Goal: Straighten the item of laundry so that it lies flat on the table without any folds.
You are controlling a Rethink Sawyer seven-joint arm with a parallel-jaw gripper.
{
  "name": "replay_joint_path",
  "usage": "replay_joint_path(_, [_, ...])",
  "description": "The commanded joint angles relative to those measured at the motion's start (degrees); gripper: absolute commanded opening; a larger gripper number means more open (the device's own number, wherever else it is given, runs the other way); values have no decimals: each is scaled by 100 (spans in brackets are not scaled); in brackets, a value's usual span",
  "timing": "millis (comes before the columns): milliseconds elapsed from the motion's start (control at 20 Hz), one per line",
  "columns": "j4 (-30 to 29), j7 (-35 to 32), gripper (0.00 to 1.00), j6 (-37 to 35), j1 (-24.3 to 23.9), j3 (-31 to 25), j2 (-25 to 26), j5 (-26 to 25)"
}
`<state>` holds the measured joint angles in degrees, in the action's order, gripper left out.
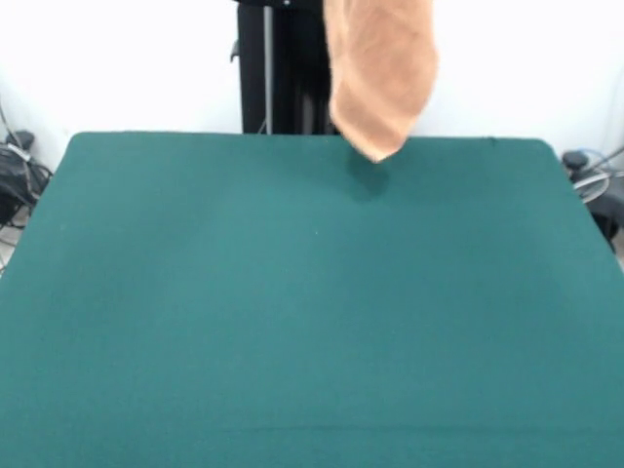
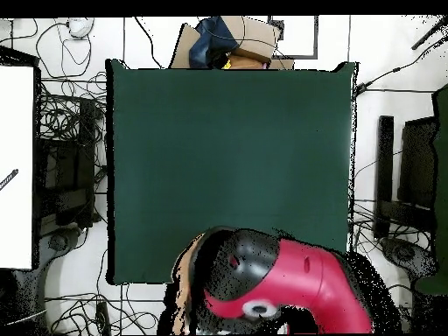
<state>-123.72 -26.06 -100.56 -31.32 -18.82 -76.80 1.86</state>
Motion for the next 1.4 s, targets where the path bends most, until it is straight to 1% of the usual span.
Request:
replay_joint_path(50, [-707,-1281,0,-1389,576,706,-1499,460])
replay_joint_path(150, [-771,-1316,0,-1682,747,923,-1796,513])
replay_joint_path(300, [-1061,-1364,0,-1784,1072,1287,-2104,645])
replay_joint_path(550, [-1911,-1502,0,-1029,1690,1836,-2262,853])
replay_joint_path(800, [-2063,-1509,0,-597,1843,2113,-2150,988])
replay_joint_path(900, [-2294,-1402,0,-35,1862,2195,-1954,970])
replay_joint_path(950, [-2452,-1331,0,440,1881,2214,-1754,1023])
replay_joint_path(1050, [-2627,-1159,0,1104,1859,2246,-1410,1089])
replay_joint_path(1100, [-2678,-1081,0,1308,1834,2246,-1258,1086])
replay_joint_path(1250, [-2812,-926,0,1639,1774,2245,-1067,1046])
replay_joint_path(1400, [-2941,-767,0,2067,1738,2224,-865,1133])
